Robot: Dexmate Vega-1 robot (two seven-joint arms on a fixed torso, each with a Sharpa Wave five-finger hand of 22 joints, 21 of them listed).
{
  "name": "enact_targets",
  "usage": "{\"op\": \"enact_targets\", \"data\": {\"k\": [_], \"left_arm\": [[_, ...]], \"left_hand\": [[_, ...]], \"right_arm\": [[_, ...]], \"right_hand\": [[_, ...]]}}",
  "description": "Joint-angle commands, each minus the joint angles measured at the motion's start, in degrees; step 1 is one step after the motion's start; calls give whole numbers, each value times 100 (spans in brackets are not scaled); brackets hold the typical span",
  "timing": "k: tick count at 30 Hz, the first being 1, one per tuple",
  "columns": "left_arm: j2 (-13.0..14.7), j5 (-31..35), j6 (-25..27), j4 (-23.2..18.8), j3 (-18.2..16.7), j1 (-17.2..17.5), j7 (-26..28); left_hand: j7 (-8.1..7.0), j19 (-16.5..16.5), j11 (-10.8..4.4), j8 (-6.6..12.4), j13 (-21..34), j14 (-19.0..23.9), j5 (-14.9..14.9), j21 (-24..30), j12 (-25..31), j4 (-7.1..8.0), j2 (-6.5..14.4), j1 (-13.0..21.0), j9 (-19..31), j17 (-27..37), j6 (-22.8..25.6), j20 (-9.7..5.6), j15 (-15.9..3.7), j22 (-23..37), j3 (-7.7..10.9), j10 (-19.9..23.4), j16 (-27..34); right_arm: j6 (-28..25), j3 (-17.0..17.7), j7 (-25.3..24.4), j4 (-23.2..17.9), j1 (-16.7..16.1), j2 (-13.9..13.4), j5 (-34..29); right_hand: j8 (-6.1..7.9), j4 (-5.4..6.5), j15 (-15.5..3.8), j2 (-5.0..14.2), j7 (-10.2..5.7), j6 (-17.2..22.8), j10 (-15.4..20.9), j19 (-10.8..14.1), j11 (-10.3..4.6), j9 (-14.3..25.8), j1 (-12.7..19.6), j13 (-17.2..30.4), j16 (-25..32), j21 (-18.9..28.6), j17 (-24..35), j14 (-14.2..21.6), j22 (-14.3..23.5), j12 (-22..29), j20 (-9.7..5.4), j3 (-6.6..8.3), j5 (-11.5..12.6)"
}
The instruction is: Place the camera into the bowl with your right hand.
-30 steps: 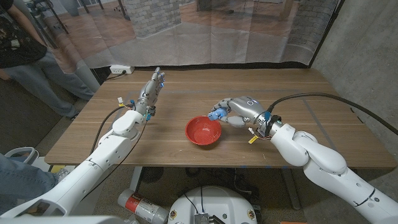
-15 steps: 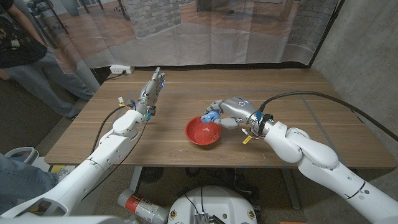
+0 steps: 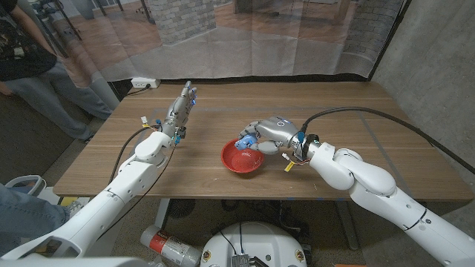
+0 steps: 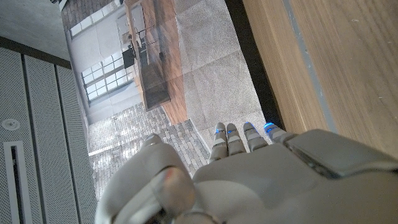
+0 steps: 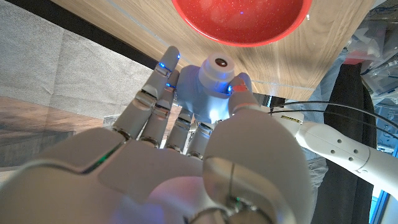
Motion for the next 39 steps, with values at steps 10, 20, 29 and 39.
{"op": "enact_targets", "data": {"k": [10, 20, 29, 39], "left_arm": [[-40, -38, -66, 100, 10, -19, -62], [-12, -55, -67, 105, -11, -10, -81], [5, -118, -67, 70, -43, 41, -109], [24, -110, -60, 8, -54, 89, -69]], "left_hand": [[5, 28, 6, -7, 10, -5, -37, -14, 0, 8, 25, 25, 15, 30, 42, -8, 18, 25, -44, -8, -3], [4, 30, 4, -7, 10, -1, -39, -18, -1, 8, 29, 28, 15, 30, 44, -8, 17, 26, -51, -9, -1], [6, 33, -3, -6, 10, 1, -41, -22, 0, 8, 33, 32, 15, 30, 46, -11, 19, 26, -58, -6, -1], [6, 34, 6, -9, 10, -1, -43, -25, 1, 7, 37, 35, 15, 30, 41, -8, 19, 26, -63, -5, -2]], "right_arm": [[41, -387, 318, 127, 406, 167, -179], [102, -613, 578, 273, 685, 261, -240], [134, -721, 746, 294, 815, 272, -324], [133, -814, 868, 337, 906, 324, -354]], "right_hand": [[23, 12, -676, 71, 5, 52, 83, 5, 12, 24, 25, 14, 22, 57, 24, 91, 31, 42, -23, 35, 32], [21, 12, -680, 72, 14, 65, 85, -2, 13, 28, 27, 14, 17, 61, 32, 101, 32, 40, -28, 39, 34], [18, 11, -686, 74, 13, 74, 89, -5, 10, 31, 30, 14, 11, 65, 39, 103, 33, 38, -29, 44, 35], [11, 15, -671, 73, 18, 71, 92, -9, 13, 35, 24, 12, 13, 70, 46, 124, 34, 35, -25, 44, 35]]}}
